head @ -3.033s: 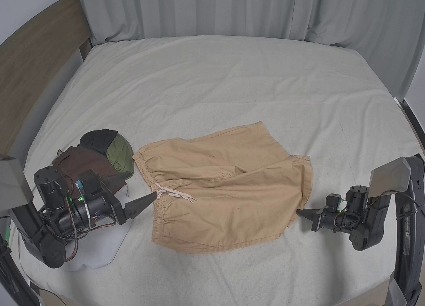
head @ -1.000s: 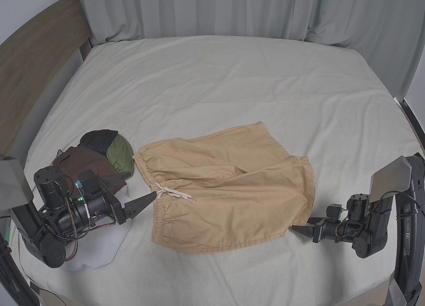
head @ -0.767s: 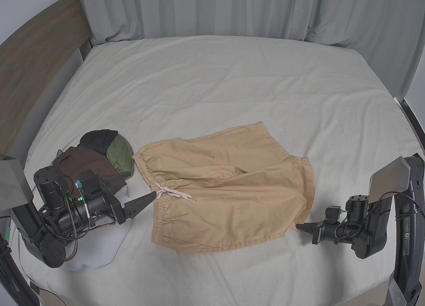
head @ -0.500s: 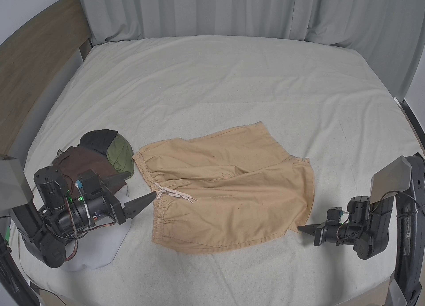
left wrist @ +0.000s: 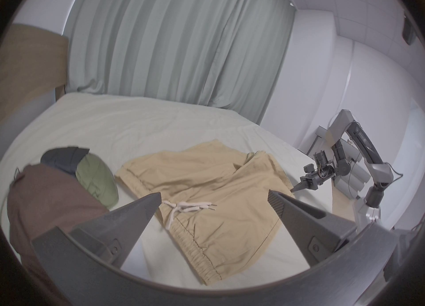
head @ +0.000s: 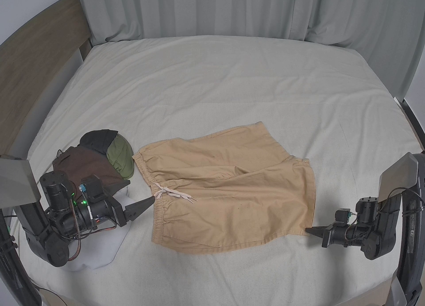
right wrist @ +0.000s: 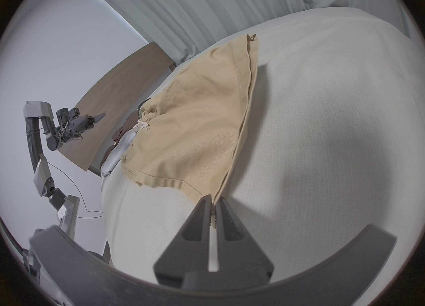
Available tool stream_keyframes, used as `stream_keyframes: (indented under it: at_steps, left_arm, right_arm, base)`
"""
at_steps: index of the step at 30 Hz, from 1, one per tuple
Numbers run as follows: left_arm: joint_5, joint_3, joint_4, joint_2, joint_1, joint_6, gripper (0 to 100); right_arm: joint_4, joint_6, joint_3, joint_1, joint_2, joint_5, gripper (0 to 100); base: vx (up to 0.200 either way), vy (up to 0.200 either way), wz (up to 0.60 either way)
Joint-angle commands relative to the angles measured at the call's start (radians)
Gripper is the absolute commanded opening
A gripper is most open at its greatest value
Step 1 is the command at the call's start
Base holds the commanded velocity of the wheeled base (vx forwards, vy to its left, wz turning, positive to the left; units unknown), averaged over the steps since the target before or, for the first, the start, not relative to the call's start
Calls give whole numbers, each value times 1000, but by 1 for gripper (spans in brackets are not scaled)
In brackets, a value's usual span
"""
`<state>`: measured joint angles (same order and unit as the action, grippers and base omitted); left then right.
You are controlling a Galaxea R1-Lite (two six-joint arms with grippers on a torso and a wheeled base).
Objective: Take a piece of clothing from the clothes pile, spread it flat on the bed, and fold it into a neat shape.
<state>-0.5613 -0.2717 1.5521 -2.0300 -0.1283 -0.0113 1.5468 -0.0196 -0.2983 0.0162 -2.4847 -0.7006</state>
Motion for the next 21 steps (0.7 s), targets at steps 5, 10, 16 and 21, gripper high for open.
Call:
stream_keyframes:
  at_steps: [5,10,16,21]
  left_arm:
    - [8,-7,0,-127,9,-115,100]
    - [8,-6,0,-176,9,-124,100]
    - [8,-6,0,-231,10,-125,100]
    - [8,-6,0,-266,10,-125,100]
  right_arm:
    - [3,0,7,4,3,-7,0]
    - [3,1,8,2,3,-7,0]
    - [3,0,7,4,-5,-7,0]
    - [3,1,10,-2,-5,-7,0]
  base:
    - [0,0,0]
    - [0,0,0]
    - [0,0,0]
    - [0,0,0]
